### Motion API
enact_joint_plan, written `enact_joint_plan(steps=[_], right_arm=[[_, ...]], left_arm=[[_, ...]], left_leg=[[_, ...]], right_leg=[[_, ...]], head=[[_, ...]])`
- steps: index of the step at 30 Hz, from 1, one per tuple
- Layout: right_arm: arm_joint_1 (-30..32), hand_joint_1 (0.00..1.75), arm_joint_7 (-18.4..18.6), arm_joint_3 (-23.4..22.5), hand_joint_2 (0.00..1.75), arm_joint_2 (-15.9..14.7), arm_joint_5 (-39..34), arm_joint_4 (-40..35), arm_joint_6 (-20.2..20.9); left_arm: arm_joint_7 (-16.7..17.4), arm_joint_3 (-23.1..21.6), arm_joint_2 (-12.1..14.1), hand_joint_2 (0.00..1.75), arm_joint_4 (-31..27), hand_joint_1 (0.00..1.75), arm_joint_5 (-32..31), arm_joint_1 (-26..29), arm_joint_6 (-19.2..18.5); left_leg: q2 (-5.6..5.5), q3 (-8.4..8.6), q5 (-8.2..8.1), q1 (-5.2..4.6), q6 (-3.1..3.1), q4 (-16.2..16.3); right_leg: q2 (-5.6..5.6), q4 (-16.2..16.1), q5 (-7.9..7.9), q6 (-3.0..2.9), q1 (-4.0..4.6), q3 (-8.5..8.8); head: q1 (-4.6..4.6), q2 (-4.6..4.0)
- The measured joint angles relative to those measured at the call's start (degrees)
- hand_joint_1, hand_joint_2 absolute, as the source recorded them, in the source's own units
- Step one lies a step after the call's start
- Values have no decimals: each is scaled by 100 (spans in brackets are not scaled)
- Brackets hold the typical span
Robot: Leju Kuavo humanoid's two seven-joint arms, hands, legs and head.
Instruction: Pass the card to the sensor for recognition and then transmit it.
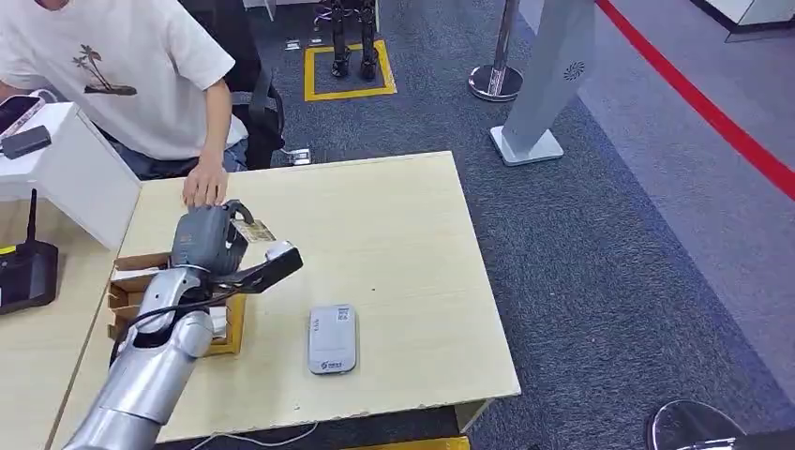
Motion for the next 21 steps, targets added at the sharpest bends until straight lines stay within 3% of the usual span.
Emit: enact_joint_plan(steps=[21], right_arm=[[2, 0, 33, 85, 0, 0, -9, 0, 0]], left_arm=[[-164, -57, -111, 175, -278, 175, 201, 778, 173]], left_leg=[[-1, -1, 0, 0, 0, 0]], right_leg=[[-1, 0, 0, 0, 0, 1]], head=[[2, 2]])
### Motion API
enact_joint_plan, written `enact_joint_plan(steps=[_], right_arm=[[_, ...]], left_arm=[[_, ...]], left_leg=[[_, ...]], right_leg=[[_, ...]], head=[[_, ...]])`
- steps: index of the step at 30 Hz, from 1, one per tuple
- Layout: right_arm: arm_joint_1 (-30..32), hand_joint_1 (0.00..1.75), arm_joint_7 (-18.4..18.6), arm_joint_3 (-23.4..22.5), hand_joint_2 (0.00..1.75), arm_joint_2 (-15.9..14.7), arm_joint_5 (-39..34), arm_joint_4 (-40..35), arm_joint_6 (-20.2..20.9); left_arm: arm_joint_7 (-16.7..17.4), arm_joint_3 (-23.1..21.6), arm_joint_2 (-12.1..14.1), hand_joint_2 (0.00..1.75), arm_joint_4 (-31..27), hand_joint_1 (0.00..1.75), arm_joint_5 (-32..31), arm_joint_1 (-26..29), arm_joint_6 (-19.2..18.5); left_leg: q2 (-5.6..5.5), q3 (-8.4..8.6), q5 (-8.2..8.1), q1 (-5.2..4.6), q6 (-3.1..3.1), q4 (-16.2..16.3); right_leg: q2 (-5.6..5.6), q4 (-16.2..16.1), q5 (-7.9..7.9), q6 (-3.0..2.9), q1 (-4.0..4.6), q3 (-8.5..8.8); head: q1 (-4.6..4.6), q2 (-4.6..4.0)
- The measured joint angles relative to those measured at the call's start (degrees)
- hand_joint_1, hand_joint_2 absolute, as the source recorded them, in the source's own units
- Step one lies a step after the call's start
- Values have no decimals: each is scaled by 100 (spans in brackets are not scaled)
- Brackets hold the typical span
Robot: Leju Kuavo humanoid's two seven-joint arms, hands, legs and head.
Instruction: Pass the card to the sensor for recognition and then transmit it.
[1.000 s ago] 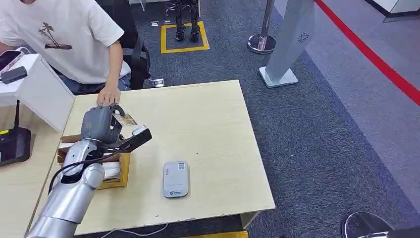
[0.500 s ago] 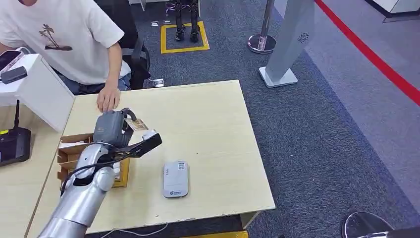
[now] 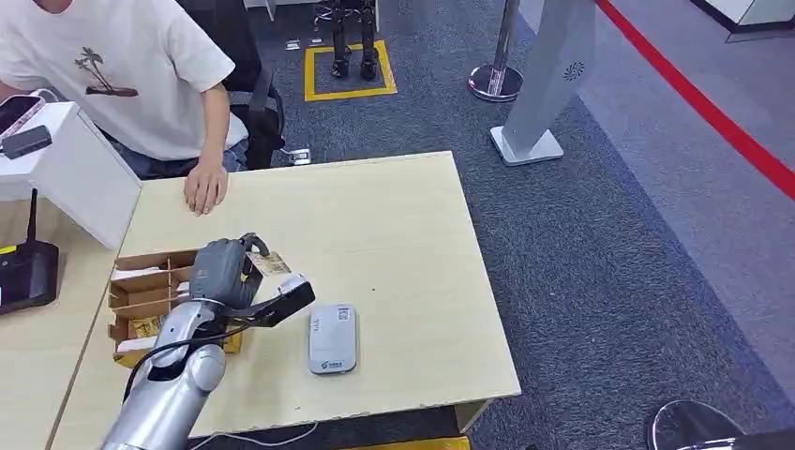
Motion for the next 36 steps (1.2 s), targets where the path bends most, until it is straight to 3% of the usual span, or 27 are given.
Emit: enact_joint_plan(steps=[19, 31, 33, 36], right_arm=[[33, 0, -24, 0, 0, 0, -85, 0, 17], [37, 0, -24, 0, 0, 0, -85, 0, 17], [43, 0, 15, 20, 0, 0, -28, 0, 28], [37, 0, 68, 127, 0, 0, 55, 2, 48]], left_arm=[[-7, 0, 53, 175, -546, 175, 103, 718, 168], [-9, 0, 26, 175, -564, 175, 100, 797, 168], [-24, 0, -48, 175, -548, 175, 118, 769, 151], [-111, 0, -378, 175, -153, 175, 125, 365, 131]], left_leg=[[-1, -1, 0, 0, 0, 0], [-1, -1, 0, 0, 0, 0], [-1, -1, 0, 0, 1, 0], [-3, 0, 0, 0, 0, 1]], right_leg=[[-1, 0, 0, 0, 0, 0], [-1, -1, 0, 0, 0, 0], [-1, -1, 0, 0, 0, -2], [-3, -1, 1, 1, 0, 0]], head=[[0, -2], [0, -2], [0, -2], [-2, 0]])
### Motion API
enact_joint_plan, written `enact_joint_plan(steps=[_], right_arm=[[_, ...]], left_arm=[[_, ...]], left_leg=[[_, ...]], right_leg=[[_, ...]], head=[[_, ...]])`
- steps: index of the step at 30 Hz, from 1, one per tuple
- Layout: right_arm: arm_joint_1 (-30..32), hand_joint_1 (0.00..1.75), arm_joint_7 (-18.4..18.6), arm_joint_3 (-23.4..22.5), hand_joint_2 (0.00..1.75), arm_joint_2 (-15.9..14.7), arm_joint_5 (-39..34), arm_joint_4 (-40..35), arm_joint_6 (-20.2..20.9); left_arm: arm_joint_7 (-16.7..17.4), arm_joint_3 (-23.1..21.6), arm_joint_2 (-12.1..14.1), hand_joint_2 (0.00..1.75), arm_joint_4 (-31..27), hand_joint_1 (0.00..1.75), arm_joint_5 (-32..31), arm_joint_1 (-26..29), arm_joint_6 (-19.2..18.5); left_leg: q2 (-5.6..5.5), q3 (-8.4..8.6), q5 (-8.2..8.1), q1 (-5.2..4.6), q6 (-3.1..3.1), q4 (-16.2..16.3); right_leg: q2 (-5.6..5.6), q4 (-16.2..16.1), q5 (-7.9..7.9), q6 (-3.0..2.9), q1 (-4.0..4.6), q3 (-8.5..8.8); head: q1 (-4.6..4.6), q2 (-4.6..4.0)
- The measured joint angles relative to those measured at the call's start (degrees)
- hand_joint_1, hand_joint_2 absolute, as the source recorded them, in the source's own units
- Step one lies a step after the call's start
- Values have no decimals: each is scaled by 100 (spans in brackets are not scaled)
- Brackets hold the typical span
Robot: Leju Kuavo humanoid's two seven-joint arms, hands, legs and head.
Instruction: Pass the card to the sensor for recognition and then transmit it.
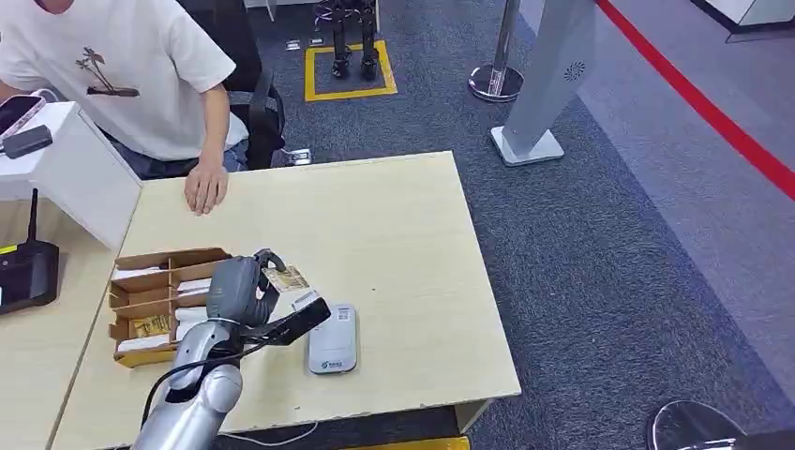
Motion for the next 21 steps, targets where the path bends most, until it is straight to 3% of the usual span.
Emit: enact_joint_plan(steps=[16, 21], right_arm=[[-9, 0, 24, 125, 0, 9, 68, 0, 63], [-9, 0, 24, 125, 0, 11, 68, 0, 63]], left_arm=[[-118, -101, -516, 175, 638, 175, 147, -277, 7], [-118, -155, -566, 175, 728, 175, 149, -279, 11]], left_leg=[[0, -1, 0, 0, 0, 0], [0, -1, 0, 0, 0, 0]], right_leg=[[1, 0, 0, 0, 0, -1], [0, 0, 0, 0, 0, -1]], head=[[0, 0], [0, 0]])
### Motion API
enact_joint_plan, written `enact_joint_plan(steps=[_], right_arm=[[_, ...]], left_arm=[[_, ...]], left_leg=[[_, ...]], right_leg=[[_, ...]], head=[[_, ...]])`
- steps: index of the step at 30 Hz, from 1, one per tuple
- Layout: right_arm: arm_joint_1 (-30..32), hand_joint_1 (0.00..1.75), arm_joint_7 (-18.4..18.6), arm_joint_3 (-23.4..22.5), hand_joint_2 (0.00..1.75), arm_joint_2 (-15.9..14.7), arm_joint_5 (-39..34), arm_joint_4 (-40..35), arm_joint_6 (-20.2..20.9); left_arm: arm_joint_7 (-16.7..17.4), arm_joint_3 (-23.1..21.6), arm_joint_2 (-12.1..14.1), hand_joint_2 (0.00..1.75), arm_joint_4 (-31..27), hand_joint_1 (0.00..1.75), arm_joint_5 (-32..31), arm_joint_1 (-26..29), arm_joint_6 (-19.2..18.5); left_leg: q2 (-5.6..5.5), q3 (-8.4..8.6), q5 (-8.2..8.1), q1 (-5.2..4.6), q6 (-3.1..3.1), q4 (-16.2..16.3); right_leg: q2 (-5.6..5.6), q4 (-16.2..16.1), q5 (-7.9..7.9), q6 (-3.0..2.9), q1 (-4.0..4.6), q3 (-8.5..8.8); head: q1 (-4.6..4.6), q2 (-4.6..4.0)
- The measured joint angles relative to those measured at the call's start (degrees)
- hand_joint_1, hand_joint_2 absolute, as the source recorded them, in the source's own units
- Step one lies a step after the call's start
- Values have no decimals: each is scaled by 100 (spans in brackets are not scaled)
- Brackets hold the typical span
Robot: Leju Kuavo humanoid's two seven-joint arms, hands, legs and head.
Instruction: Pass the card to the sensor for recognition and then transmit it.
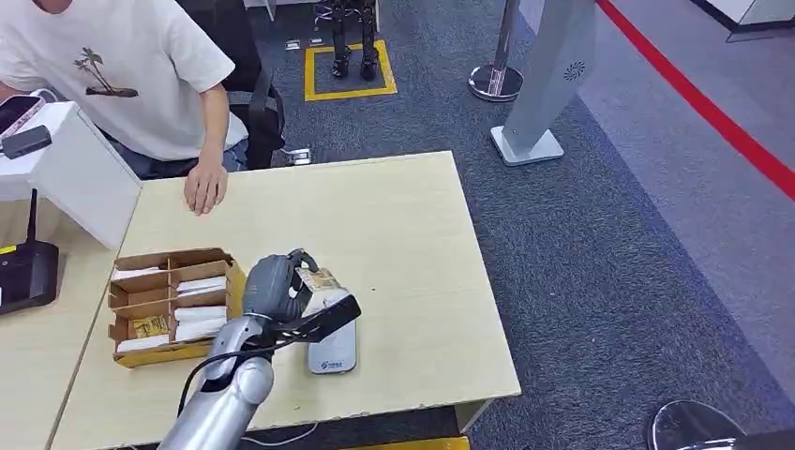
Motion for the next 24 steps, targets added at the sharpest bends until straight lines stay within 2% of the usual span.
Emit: enact_joint_plan(steps=[10, 14, 19, 24], right_arm=[[3, 0, -4, 2, 0, 0, -70, 0, -11], [34, 0, -15, 2, 0, 0, -155, 0, -20], [103, 0, -44, 2, 0, 0, -238, 0, -46], [130, 0, -90, -7, 0, 0, -297, 0, -94]], left_arm=[[17, -144, -7, 175, 7, 175, 11, 93, 17], [142, -223, 46, 175, -335, 175, -83, 458, 107], [345, -212, 308, 175, -886, 175, -144, 1061, 258], [380, 24, 477, 175, -1404, 175, -195, 1684, 334]], left_leg=[[0, 0, 0, 0, 0, 0], [0, -3, -3, 0, 3, -1], [-1, -5, -7, 1, 2, -4], [0, -4, -7, 0, 2, -6]], right_leg=[[0, 0, 0, 0, 0, 2], [0, 0, -3, 3, 0, 2], [-2, 0, -7, 3, 0, -1], [0, 0, -8, 2, 1, -1]], head=[[2, -2], [2, -2], [0, 0], [0, 0]])
